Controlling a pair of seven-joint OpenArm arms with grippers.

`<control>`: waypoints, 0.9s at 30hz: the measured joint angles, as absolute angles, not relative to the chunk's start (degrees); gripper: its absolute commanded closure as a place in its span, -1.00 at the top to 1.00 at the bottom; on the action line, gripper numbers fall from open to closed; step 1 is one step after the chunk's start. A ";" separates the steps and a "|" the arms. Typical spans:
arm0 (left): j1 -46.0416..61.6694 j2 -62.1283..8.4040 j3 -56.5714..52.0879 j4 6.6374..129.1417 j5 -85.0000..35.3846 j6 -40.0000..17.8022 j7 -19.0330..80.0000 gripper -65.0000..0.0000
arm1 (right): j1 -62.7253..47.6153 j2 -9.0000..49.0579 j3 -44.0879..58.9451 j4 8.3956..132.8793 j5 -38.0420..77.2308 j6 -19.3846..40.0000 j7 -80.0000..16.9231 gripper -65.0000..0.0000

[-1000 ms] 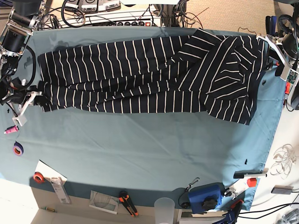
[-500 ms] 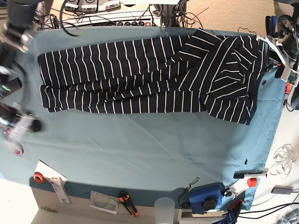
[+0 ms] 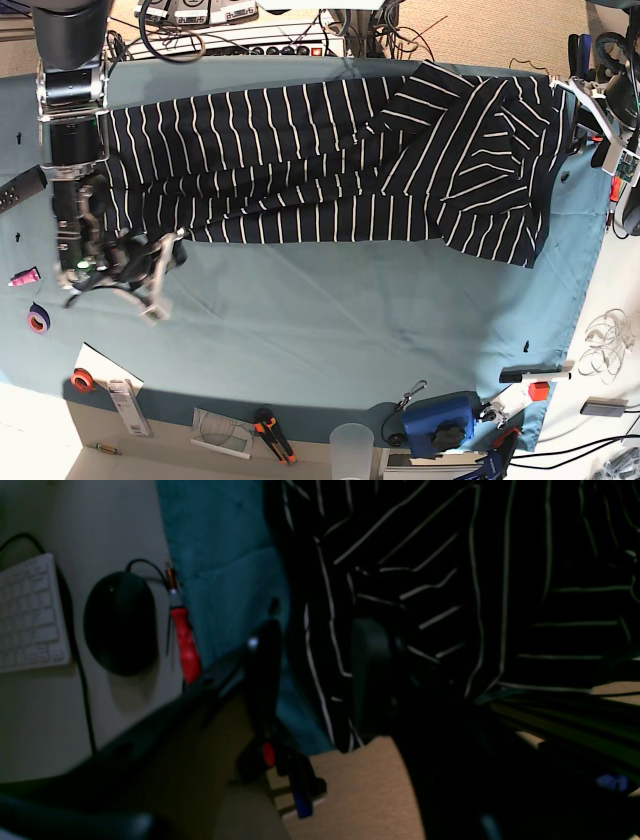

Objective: Layout the t-shirt on the table in an organized manner, then fold the t-shirt properly
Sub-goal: 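Release the shirt and lift the right gripper away, then lower the right gripper to the strip's end and tug it outward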

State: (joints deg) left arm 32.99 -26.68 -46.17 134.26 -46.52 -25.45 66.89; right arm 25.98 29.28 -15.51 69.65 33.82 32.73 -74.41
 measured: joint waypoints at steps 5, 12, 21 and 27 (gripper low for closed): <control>33.01 -26.68 -46.17 134.26 -46.52 -25.45 66.76 -0.25 | 26.02 29.54 -15.07 69.65 39.16 32.36 -80.73 -0.43; 32.99 -26.68 -46.17 134.26 -46.52 -25.45 66.76 -0.25 | 26.04 32.73 -15.07 69.67 44.47 32.36 -80.40 -0.43; 33.01 -26.65 -46.17 134.26 -46.52 -25.45 66.76 -0.25 | 25.28 36.16 -15.03 69.67 51.07 34.11 -80.49 -0.43; 33.01 -26.68 -46.17 134.26 -46.50 -25.45 66.76 -0.25 | 21.17 36.69 -15.03 69.67 56.01 35.48 -80.36 -0.43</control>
State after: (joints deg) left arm 33.01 -26.68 -46.17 134.26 -46.50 -25.45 66.76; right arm 21.17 36.69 -15.03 69.67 56.01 35.48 -80.36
